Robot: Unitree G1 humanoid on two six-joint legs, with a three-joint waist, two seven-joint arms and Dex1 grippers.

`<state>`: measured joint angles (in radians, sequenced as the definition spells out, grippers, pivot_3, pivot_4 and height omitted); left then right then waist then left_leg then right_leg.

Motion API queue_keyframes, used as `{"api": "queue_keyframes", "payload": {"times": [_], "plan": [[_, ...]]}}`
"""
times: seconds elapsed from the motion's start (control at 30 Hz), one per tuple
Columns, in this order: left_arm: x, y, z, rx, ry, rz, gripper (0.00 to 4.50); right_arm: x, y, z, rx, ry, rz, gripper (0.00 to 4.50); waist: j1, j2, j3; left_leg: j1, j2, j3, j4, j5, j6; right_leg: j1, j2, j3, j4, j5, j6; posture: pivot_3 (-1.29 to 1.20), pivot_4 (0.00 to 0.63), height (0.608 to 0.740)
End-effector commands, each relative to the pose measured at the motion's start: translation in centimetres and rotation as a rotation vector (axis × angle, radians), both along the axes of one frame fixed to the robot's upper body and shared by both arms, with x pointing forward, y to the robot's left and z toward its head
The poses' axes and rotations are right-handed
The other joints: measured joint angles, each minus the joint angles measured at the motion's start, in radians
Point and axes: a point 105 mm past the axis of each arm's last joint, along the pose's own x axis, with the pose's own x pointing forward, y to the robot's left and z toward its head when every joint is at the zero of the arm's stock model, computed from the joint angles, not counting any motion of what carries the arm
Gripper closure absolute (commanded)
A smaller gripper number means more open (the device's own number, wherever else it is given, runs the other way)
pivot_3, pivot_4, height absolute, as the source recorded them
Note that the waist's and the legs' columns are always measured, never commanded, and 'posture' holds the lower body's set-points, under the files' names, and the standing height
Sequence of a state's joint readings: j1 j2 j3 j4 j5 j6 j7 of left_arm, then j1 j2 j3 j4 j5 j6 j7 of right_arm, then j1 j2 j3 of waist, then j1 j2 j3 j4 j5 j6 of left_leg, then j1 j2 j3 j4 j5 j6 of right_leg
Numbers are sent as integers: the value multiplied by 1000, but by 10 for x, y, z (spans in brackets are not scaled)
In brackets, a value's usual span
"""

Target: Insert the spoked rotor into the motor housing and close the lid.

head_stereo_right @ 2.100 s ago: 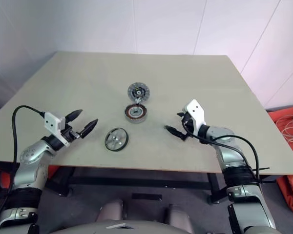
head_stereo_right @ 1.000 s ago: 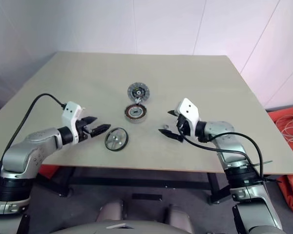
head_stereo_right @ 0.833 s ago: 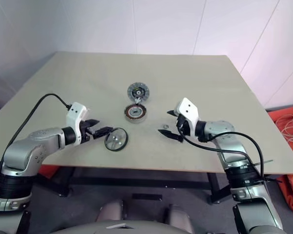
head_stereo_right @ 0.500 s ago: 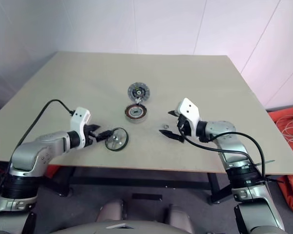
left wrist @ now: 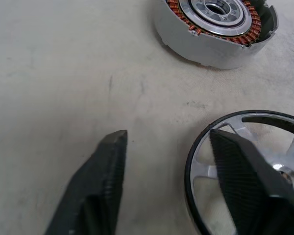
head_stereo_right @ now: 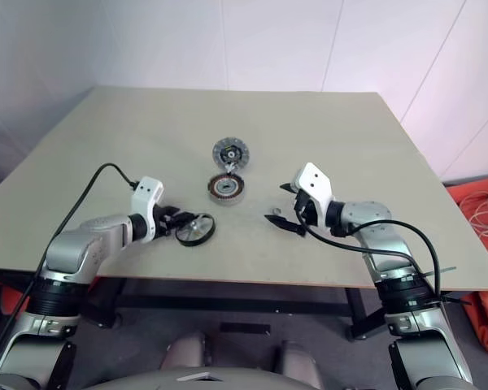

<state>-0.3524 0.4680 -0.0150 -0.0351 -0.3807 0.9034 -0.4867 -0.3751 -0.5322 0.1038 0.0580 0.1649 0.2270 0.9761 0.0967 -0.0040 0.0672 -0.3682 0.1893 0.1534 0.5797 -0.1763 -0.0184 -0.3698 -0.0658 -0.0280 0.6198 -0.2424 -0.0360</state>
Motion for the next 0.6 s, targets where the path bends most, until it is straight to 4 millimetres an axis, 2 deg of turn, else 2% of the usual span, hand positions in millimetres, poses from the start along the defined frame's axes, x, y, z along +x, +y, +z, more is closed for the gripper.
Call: {"api": "queue_keyframes", "payload": {"times": [0.03, 0.17, 0.4, 0.6], "plan": [[2, -3, 2, 13, -9, -16, 3198, 2, 3, 15, 25, -56, 9, 0, 0, 0, 0, 0, 0, 0, 0, 0, 0, 0, 0, 0, 0, 0, 0, 0, 0, 740], [1, -2, 1, 11, 9, -17, 4469, 2, 3, 15, 25, -58, 8, 0, 0, 0, 0, 0, 0, 0, 0, 0, 0, 0, 0, 0, 0, 0, 0, 0, 0, 740], [-1, 0, 4, -6, 25, -14, 4469, 3, 3, 16, 24, -62, 6, 0, 0, 0, 0, 0, 0, 0, 0, 0, 0, 0, 0, 0, 0, 0, 0, 0, 0, 740], [6, 16, 31, -74, -37, 45, 4469, 3, 1, 16, 20, -64, -1, 0, 0, 0, 0, -1, 0, 0, 0, 0, 0, -1, 0, 0, 0, 0, 0, 0, 0, 740]]}}
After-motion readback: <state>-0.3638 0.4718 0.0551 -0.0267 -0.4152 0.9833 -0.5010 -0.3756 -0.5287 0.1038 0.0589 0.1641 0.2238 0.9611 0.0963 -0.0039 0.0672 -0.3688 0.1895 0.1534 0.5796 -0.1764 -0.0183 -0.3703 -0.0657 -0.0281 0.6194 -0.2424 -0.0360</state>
